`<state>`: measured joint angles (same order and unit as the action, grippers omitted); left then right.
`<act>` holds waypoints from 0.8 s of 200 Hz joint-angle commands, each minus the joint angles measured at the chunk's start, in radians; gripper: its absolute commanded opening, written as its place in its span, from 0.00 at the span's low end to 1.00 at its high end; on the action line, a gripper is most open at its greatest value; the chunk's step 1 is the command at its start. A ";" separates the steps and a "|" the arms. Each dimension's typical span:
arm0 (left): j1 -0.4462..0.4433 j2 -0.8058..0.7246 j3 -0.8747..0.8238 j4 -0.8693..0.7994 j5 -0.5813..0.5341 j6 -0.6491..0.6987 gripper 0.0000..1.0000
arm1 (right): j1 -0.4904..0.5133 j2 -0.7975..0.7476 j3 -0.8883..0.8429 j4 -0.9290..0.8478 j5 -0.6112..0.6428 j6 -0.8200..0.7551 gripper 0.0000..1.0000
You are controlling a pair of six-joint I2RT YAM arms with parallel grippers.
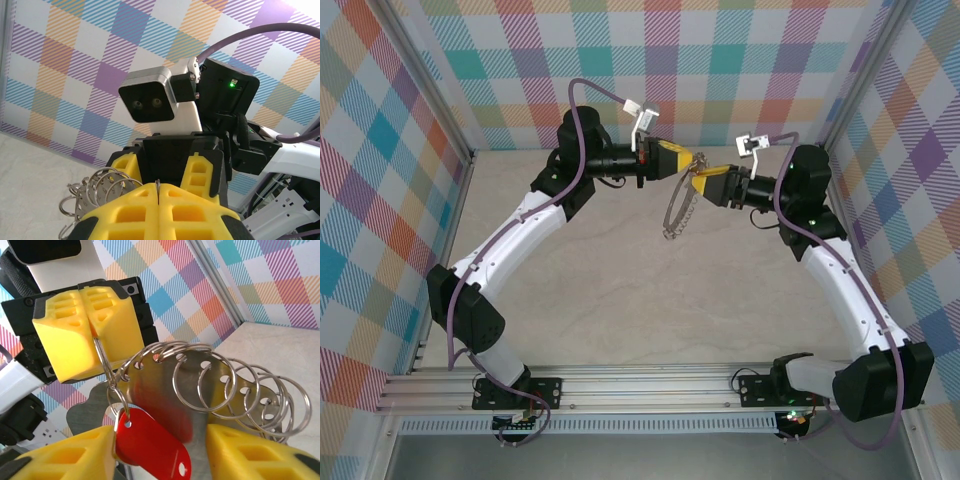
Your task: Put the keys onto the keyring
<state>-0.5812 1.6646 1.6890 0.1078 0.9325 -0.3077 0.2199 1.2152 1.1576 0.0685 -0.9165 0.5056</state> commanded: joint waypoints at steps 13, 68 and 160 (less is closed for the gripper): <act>-0.009 -0.048 -0.006 0.055 0.003 -0.016 0.00 | 0.025 0.009 0.026 0.045 -0.021 0.004 0.30; -0.011 -0.056 -0.043 0.122 -0.043 -0.064 0.00 | 0.034 0.006 -0.023 0.104 -0.018 0.050 0.00; -0.020 -0.071 -0.095 0.187 -0.075 -0.103 0.00 | 0.114 0.080 0.004 0.175 0.006 0.104 0.00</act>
<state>-0.5816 1.6447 1.6012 0.2119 0.8528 -0.3931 0.2947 1.2678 1.1278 0.2096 -0.9085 0.5991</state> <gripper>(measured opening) 0.048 0.067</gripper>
